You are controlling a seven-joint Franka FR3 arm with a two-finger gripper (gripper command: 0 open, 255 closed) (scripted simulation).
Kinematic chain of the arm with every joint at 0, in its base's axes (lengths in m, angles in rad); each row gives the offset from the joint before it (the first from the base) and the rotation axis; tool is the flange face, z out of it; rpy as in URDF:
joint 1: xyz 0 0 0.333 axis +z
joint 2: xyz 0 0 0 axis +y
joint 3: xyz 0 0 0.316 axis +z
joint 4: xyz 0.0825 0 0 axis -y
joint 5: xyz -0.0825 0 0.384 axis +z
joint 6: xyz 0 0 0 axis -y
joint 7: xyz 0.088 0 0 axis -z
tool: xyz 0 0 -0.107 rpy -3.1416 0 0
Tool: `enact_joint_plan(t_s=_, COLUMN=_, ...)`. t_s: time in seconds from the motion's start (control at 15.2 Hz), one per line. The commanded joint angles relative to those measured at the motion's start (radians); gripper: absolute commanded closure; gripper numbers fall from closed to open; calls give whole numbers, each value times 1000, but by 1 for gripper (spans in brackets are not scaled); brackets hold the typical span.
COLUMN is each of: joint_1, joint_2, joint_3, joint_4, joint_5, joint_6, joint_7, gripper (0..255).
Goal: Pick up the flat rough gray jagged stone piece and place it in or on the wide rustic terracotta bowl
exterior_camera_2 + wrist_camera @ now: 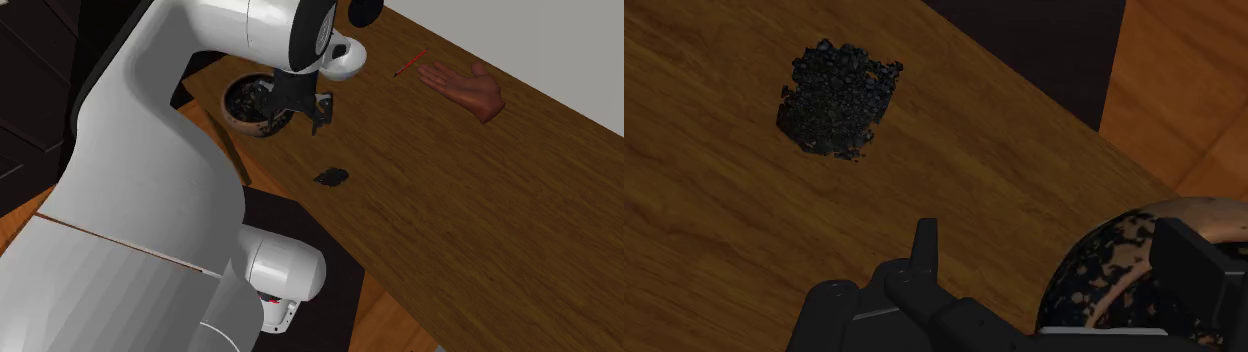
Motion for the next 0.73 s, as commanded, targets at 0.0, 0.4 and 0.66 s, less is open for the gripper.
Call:
enact_joint_plan(t_s=0.0, joint_1=0, joint_2=0, joint_3=0, joint_4=0, joint_5=0, joint_6=0, joint_7=0, gripper=0)
enact_joint_plan(t_s=0.4, joint_1=-113, joint_2=-151, joint_3=-40, joint_4=-189, joint_5=-112, joint_6=111, joint_7=47, gripper=0)
enact_joint_plan(t_s=0.66, joint_1=-201, joint_2=-253, joint_3=-75, joint_4=-305, joint_5=-195, joint_6=178, joint_7=74, gripper=0)
